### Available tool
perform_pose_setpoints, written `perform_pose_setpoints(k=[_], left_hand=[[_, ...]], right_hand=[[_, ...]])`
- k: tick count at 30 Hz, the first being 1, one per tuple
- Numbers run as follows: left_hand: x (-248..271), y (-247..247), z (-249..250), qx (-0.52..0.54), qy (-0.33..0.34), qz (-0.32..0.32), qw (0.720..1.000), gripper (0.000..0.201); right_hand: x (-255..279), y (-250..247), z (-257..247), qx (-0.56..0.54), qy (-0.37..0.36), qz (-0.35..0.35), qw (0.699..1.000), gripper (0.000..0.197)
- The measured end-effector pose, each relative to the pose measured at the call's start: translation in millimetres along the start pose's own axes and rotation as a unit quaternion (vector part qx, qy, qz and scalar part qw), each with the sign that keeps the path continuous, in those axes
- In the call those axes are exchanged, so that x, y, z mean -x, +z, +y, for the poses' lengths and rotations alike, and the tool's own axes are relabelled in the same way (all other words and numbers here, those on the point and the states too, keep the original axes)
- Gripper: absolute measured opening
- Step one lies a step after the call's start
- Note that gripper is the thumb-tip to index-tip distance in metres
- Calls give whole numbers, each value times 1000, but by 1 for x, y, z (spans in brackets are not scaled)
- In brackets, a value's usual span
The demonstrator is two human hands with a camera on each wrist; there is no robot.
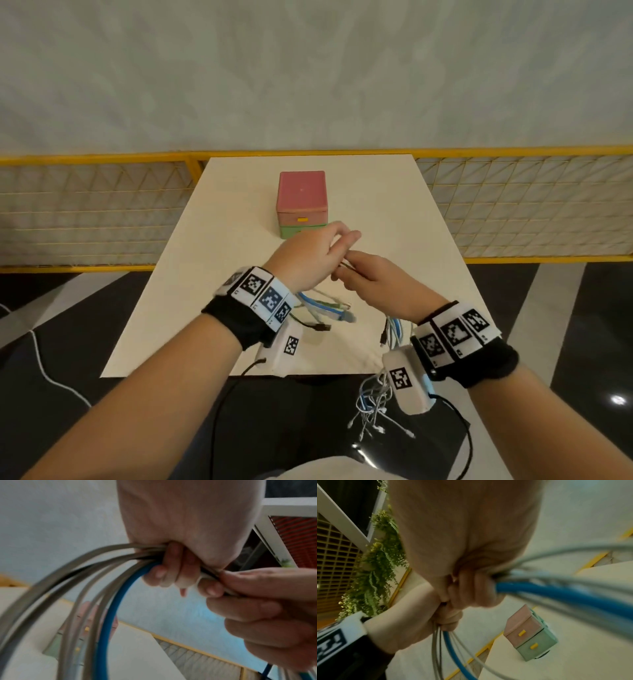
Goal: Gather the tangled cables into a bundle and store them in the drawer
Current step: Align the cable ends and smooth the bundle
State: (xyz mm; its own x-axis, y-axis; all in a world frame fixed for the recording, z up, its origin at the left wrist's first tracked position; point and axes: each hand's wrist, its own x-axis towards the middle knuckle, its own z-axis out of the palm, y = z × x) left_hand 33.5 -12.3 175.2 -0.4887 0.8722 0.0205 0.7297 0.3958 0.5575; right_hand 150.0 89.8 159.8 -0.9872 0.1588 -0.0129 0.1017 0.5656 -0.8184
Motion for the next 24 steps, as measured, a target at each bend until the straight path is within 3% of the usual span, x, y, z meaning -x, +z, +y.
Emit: perform_pose_setpoints(k=[3, 7, 9, 11, 13, 15, 17, 19, 21, 24], left_hand=[[2, -5, -6, 44, 23, 90, 995, 27], [-1, -28, -10, 147, 10, 178, 973, 21], [0, -33, -10, 154, 13, 188, 970, 20], [3, -34, -4, 142, 26, 189, 971, 20], [4, -37, 0, 139, 41, 207, 968, 21], [2, -49, -2, 158, 37, 238, 958, 22], [0, -62, -9, 187, 18, 258, 948, 23], [2, -70, -14, 200, 15, 261, 944, 24], [4, -71, -18, 189, 25, 256, 948, 24], [6, -70, -29, 143, 17, 233, 962, 19]], right_hand=[[6, -3, 13, -183, 14, -60, 981, 24], [18, 10, 36, -214, 37, -97, 971, 35], [17, 16, 42, -121, 39, -50, 991, 31], [10, 17, 42, 56, 29, 4, 998, 24], [4, 15, 36, 84, 32, 19, 996, 23], [6, 16, 31, -83, 25, -16, 996, 29], [15, 18, 30, -229, 1, -67, 971, 33], [20, 20, 32, -266, -4, -84, 960, 32], [14, 18, 35, -192, 11, -43, 980, 30], [3, 5, 34, 23, 9, 61, 998, 23]])
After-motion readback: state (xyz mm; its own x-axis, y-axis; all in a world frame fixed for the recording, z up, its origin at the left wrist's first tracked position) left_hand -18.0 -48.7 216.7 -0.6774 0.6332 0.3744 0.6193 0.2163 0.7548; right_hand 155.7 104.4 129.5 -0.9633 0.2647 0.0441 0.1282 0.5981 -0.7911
